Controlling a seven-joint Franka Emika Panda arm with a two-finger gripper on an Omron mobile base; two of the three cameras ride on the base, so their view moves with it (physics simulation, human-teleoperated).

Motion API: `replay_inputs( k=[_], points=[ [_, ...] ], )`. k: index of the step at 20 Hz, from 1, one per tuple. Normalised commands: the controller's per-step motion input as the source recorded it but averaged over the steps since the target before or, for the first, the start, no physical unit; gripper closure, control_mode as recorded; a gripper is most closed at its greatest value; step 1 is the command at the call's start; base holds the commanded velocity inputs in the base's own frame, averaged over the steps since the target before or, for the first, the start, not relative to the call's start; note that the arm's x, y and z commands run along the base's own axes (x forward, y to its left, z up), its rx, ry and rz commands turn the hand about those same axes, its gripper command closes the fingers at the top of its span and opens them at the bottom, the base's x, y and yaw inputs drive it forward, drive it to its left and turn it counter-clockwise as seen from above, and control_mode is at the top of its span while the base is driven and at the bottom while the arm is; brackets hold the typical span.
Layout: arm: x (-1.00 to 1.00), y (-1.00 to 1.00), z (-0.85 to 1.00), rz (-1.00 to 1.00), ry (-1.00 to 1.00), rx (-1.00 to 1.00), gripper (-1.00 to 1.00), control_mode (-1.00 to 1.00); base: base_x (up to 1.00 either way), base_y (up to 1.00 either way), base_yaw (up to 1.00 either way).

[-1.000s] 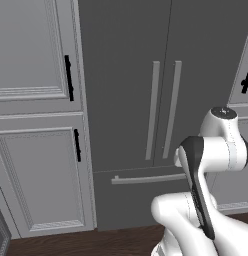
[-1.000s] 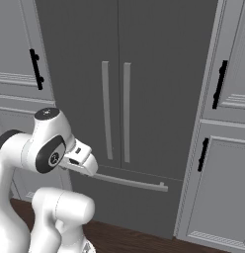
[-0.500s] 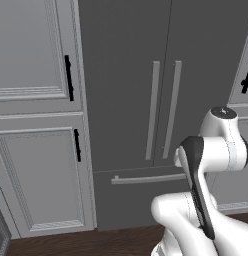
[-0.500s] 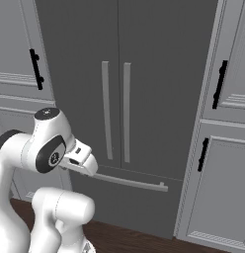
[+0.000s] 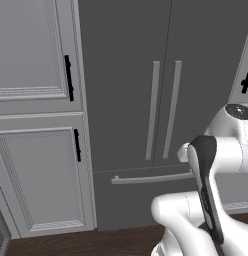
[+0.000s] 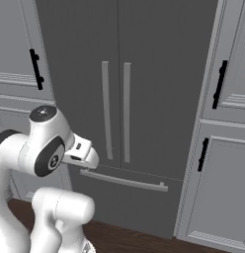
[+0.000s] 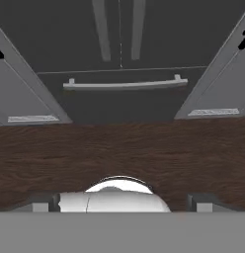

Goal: Grab a lemon wedge from the fridge and one ice cube from the ice bowl, and put them in the glass of lemonade.

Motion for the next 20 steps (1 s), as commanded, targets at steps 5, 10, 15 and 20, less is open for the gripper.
replay_inputs(
  k=[5,10,15,20],
  points=[
    [-0.08,-0.07,1.0,0.28,-0.38,-0.07,-1.0,-1.0,0.0,0.0,0.0],
    [0.54,0.0,1.0,0.12,-0.23,-0.21,-1.0,-1.0,0.0,0.0,0.0],
    [0.75,-0.06,0.49,0.01,-0.01,-0.14,-1.0,-1.0,0.0,0.0,0.0],
    [1.0,-0.26,-0.54,-0.06,0.0,0.02,-1.0,-1.0,0.0,0.0,0.0]
  ],
)
